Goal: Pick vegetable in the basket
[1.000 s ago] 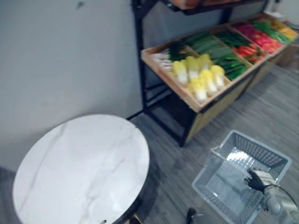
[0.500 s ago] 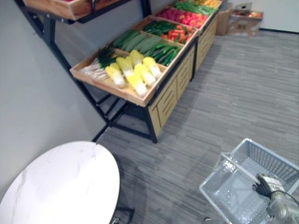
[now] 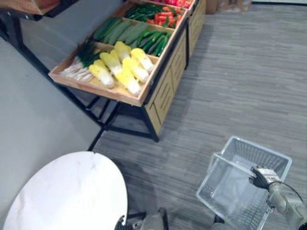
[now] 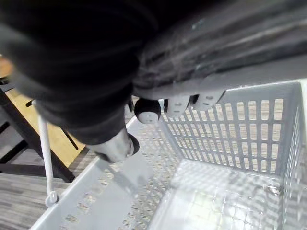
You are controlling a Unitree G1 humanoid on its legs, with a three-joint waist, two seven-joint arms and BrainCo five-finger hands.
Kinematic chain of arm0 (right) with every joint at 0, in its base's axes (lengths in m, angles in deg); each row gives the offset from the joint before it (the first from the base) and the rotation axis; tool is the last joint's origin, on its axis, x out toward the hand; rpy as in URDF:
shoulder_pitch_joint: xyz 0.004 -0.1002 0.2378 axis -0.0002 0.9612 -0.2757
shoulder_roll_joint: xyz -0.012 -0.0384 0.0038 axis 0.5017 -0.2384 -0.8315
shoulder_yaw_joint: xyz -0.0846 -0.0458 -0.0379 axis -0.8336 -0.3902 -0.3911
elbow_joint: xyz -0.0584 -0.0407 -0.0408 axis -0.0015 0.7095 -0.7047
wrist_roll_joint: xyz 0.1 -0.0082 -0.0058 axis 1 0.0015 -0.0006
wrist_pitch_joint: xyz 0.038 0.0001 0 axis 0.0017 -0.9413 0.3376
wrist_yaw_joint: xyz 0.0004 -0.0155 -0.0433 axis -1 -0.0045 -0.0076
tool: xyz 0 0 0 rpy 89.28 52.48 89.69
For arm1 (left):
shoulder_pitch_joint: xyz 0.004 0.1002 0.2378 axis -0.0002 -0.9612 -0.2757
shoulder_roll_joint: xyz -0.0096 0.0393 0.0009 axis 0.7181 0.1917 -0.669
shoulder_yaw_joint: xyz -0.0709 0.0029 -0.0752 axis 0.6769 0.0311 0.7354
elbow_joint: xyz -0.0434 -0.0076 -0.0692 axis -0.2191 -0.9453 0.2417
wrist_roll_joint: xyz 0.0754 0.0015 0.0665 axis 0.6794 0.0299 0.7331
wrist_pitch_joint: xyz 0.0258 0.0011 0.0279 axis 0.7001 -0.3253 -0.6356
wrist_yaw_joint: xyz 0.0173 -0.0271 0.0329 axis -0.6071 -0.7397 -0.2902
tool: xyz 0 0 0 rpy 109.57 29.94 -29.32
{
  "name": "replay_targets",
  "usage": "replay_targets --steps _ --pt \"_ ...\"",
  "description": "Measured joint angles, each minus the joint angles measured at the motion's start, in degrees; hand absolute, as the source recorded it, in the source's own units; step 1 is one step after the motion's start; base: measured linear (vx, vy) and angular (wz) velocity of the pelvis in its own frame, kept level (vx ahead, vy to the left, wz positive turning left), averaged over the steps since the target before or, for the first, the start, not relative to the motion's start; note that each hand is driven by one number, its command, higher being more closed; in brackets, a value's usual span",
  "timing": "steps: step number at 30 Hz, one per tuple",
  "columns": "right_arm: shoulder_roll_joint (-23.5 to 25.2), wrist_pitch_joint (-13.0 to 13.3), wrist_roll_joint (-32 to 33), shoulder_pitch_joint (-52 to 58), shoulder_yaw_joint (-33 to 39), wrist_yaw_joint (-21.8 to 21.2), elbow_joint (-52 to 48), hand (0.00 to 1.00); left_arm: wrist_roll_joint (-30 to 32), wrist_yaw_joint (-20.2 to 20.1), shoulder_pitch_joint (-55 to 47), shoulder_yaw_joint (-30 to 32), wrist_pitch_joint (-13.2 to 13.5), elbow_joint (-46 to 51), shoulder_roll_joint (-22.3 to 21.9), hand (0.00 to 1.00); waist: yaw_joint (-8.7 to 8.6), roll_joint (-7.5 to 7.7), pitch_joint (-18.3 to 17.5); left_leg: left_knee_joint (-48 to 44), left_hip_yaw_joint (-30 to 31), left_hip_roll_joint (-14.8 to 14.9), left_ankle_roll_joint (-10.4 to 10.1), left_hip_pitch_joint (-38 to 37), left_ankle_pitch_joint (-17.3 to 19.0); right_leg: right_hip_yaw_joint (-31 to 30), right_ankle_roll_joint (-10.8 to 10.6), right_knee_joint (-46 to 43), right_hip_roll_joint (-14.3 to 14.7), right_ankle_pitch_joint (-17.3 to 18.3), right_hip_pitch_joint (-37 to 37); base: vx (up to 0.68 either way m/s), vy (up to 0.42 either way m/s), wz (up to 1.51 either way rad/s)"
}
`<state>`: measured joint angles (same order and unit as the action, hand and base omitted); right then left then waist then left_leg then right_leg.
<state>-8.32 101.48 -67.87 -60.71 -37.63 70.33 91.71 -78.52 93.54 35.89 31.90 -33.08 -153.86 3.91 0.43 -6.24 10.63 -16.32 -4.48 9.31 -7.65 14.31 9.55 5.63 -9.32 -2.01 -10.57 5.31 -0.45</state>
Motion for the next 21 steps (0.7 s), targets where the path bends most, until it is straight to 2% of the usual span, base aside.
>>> replay_targets --steps 1,2,3,4,5,7,8,9,10,11,12,13,14,15,16,19,20,21 --pt "0.3 0.0 0.0 -0.5 -0.6 0.0 0.4 1.00 0.0 0.0 -0.5 -0.1 -0.1 -0.1 -0.1 0.00 0.50 -0.08 0.0 0.4 0.4 0.1 -0.2 0.1 -2.7 -1.0 -0.5 0.1 0.0 0.1 -0.2 0.17 0.205 -0.70" --pt "1.6 0.0 0.0 -0.4 -1.6 0.0 0.9 1.00 0.0 0.1 -1.4 -0.4 -0.3 -0.5 0.3 0.00 1.29 1.52 -0.3 0.2 -0.7 -1.1 0.7 -0.8 -2.9 -2.6 -1.2 0.4 -1.2 0.3 -0.5 0.30 0.212 -0.48" --pt "2.1 0.2 0.0 -0.3 -1.8 0.0 1.0 1.00 0.1 0.7 -1.8 -0.5 -0.3 -0.9 1.0 0.00 1.13 2.98 -0.9 -1.7 -1.4 -3.0 1.8 -0.6 -0.8 -2.7 -2.7 0.9 -3.0 -0.3 -0.5 0.27 0.171 -0.29" --pt "2.1 0.2 0.0 -0.3 -1.8 0.0 1.1 1.00 0.1 0.8 -1.6 -0.5 -0.3 -0.9 1.1 0.00 1.13 3.08 -0.9 -2.2 -1.5 -3.2 2.0 -0.5 -0.3 -2.7 -2.7 0.9 -3.3 -0.3 -0.6 0.27 0.170 -0.03" --pt "2.1 0.1 0.0 0.0 -1.9 0.0 1.5 1.00 0.3 1.0 -1.0 -0.8 -0.4 -1.3 1.2 0.00 1.29 4.24 -0.8 -3.3 -2.0 -4.1 2.9 -0.7 1.3 -3.1 -3.0 -0.9 -4.3 -0.5 -0.3 0.18 0.191 -0.11" --pt "2.9 -0.5 0.0 -0.2 -1.2 0.0 1.8 1.00 0.6 1.2 -0.6 -1.7 -0.4 -2.1 1.4 0.00 1.50 4.43 -0.8 -2.1 -3.0 -5.2 4.5 -3.0 2.7 -4.5 -3.0 -11.1 -5.1 -0.5 3.9 0.22 0.248 -0.12" --pt "3.6 -0.9 0.0 -0.4 -0.3 0.3 1.8 1.00 0.9 1.2 -0.6 -2.8 -0.4 -2.1 2.3 0.00 1.06 5.00 -0.9 -1.0 -2.9 -6.1 5.6 -4.8 3.4 -6.4 -2.8 -21.5 -5.9 -0.8 8.0 0.22 0.219 0.12" --pt "4.1 -1.5 -0.1 0.0 0.0 0.3 1.9 1.00 1.0 1.1 -0.6 -4.2 -0.4 -2.0 3.5 0.00 0.80 6.34 -1.0 -0.8 -2.9 -6.9 6.4 -6.4 3.9 -8.0 -2.0 -29.1 -6.6 -2.3 10.8 0.31 0.237 0.33" --pt "5.1 -1.7 -0.1 0.5 0.0 0.2 2.8 1.00 1.0 1.1 -0.3 -5.3 -0.5 -1.9 4.9 0.00 0.48 7.10 -1.2 -0.6 -2.4 -7.8 7.3 -8.8 4.6 -9.2 -0.4 -37.0 -7.0 -7.1 13.8 0.29 0.166 0.33" --pt "5.9 -1.7 -0.1 0.7 0.0 0.2 3.5 1.00 1.0 1.1 -0.2 -6.1 -0.5 -1.9 5.3 0.00 0.39 7.30 -1.2 -0.3 -2.0 -7.8 7.9 -10.1 5.0 -9.3 0.6 -40.4 -6.9 -10.8 14.9 0.32 0.150 0.44" --pt "7.5 -1.8 -0.1 1.1 0.1 0.1 5.0 1.00 1.0 1.1 0.2 -6.6 -0.8 -1.8 6.0 0.00 -0.11 7.21 -0.9 0.8 -0.5 -7.7 8.8 -12.4 5.5 -9.0 0.8 -47.4 -6.4 -11.7 17.3 0.32 0.111 0.49" --pt "8.8 -1.8 -0.2 1.1 0.1 0.2 6.2 1.00 0.9 1.1 0.9 -6.6 -1.3 -1.9 6.4 0.00 -0.39 7.81 -0.8 2.5 0.7 -7.6 9.2 -15.1 5.8 -7.3 2.7 -52.5 -5.6 -6.2 19.5 0.33 0.088 0.45" --pt "9.2 -1.9 -0.2 1.1 0.1 0.1 6.5 1.00 0.9 1.1 1.4 -6.5 -1.3 -1.9 6.4 0.00 -0.39 7.95 -0.6 3.5 1.0 -7.5 9.2 -16.7 5.7 -6.0 3.5 -53.3 -5.2 -3.8 20.2 0.34 0.051 0.34" --pt "9.6 -2.0 -0.2 1.0 0.1 0.2 6.5 1.00 0.6 1.0 3.3 -6.4 -1.9 -1.7 6.5 0.00 -0.85 7.94 -0.6 5.7 0.7 -7.0 9.2 -19.5 5.7 -2.1 4.8 -50.8 -4.3 -0.1 21.3 0.42 0.026 0.30" --pt "10.0 -2.3 -0.2 0.0 -0.2 0.1 6.5 1.00 0.4 1.0 7.2 -6.4 -3.2 -1.7 7.0 0.00 -1.53 7.72 -0.4 8.0 0.6 -6.6 9.2 -22.1 5.7 2.1 4.9 -44.6 -3.4 0.6 21.4 0.41 0.011 0.35" --pt "12.1 -2.7 -0.2 -1.9 -0.4 -0.8 6.5 1.00 -0.1 1.3 14.1 -4.8 -3.5 0.0 7.6 0.00 -2.26 7.92 -0.1 9.8 1.2 -6.4 8.3 -25.1 5.8 4.0 4.7 -28.9 -0.1 -0.2 22.3 0.34 -0.082 0.28" --pt "12.6 -2.6 -0.1 -1.6 -0.3 -1.1 6.4 1.00 0.0 1.6 14.7 -3.6 -2.7 1.6 7.3 0.00 -2.95 7.99 -0.3 9.8 1.7 -6.3 7.1 -25.6 6.1 3.1 4.7 -19.0 1.3 -2.9 22.1 0.51 -0.209 0.34" --pt "12.8 -2.7 -0.1 -0.4 0.2 -1.2 6.4 1.00 0.1 1.8 14.3 -2.6 -2.5 1.4 7.0 0.00 -3.27 8.49 -0.6 9.7 2.2 -6.2 5.4 -26.4 7.0 1.4 4.9 -10.3 2.1 -7.4 21.8 0.47 -0.194 0.34"
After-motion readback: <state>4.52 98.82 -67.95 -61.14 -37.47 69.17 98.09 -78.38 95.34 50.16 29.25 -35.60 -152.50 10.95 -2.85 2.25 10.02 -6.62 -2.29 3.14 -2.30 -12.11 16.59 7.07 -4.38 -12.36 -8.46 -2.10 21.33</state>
